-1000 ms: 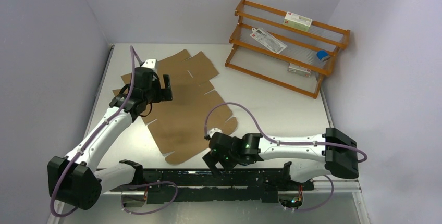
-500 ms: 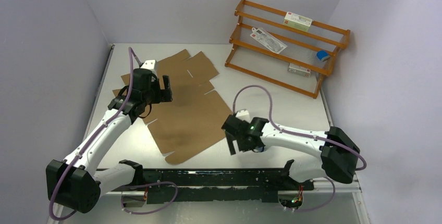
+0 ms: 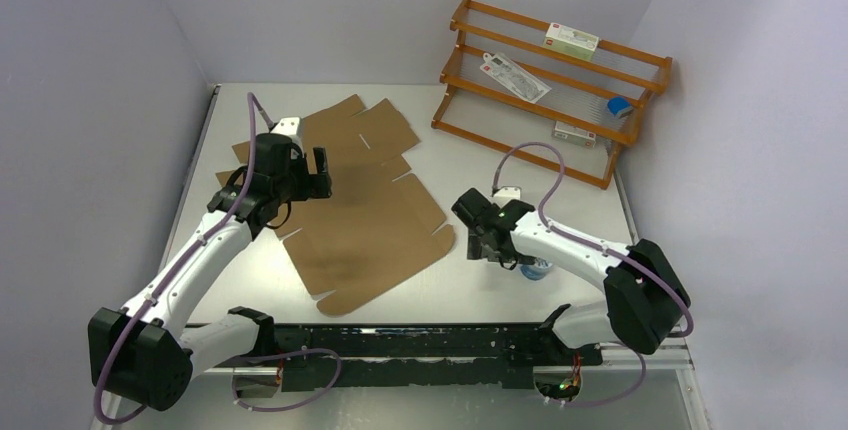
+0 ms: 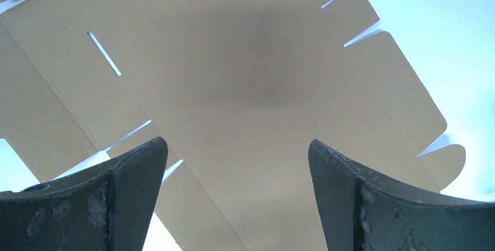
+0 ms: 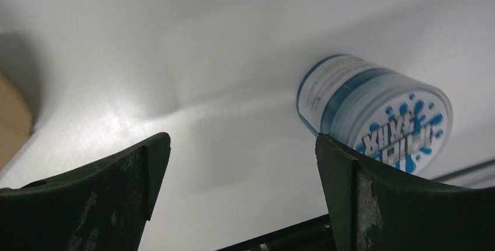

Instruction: Fold the paper box

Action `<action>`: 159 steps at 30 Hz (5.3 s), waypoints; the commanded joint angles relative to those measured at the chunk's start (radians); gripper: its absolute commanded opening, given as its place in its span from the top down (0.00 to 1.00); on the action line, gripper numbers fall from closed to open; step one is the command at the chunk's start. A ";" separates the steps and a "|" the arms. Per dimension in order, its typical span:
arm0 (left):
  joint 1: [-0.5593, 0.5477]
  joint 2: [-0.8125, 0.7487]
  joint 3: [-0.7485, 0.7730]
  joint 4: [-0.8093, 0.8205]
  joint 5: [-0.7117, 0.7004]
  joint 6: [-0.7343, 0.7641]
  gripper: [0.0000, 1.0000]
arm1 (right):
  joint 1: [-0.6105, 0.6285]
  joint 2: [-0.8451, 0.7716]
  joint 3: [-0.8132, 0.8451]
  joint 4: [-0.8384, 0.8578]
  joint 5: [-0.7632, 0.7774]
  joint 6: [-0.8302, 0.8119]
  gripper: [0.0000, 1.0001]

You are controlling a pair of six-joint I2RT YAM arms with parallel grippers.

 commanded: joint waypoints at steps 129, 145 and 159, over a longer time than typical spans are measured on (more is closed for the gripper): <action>0.172 0.797 0.367 -0.089 0.275 0.085 0.10 | -0.424 0.442 0.102 1.031 -0.597 -0.338 0.34; 0.181 0.694 0.328 -0.083 0.249 0.094 0.09 | -0.442 0.271 0.077 0.851 -0.685 -0.372 0.93; 0.282 0.690 0.415 -0.051 0.443 0.089 0.11 | -0.546 0.106 -0.067 0.775 -0.690 -0.411 0.88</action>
